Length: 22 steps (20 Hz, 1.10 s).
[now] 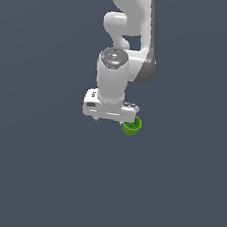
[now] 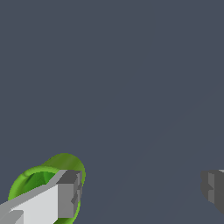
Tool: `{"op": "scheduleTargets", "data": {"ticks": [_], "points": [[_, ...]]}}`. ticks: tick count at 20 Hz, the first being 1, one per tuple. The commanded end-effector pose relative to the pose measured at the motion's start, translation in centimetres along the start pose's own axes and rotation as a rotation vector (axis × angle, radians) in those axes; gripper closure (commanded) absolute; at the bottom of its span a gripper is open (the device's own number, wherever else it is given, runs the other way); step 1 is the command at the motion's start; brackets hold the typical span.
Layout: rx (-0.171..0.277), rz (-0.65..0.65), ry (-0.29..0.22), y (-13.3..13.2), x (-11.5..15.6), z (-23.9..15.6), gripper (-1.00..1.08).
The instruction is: Pick up the object and move it to a goal position.
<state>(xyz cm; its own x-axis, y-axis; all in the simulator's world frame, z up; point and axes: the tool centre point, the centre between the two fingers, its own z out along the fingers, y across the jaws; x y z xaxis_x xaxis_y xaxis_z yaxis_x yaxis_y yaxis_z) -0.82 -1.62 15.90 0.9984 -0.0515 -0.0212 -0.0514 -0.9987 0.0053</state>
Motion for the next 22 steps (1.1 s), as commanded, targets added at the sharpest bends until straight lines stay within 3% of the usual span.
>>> {"op": "scheduleTargets", "data": {"ticks": [1, 7, 12, 22], "points": [[0.000, 0.000, 0.000, 0.0, 0.0, 0.0, -0.20], [-0.009, 0.009, -0.004, 1.6, 0.2, 0.1, -0.20], [-0.004, 0.013, -0.003, 1.5, 0.1, 0.1, -0.20], [0.065, 0.064, 0.003, -0.1, -0.4, 0.5, -0.20]]}}
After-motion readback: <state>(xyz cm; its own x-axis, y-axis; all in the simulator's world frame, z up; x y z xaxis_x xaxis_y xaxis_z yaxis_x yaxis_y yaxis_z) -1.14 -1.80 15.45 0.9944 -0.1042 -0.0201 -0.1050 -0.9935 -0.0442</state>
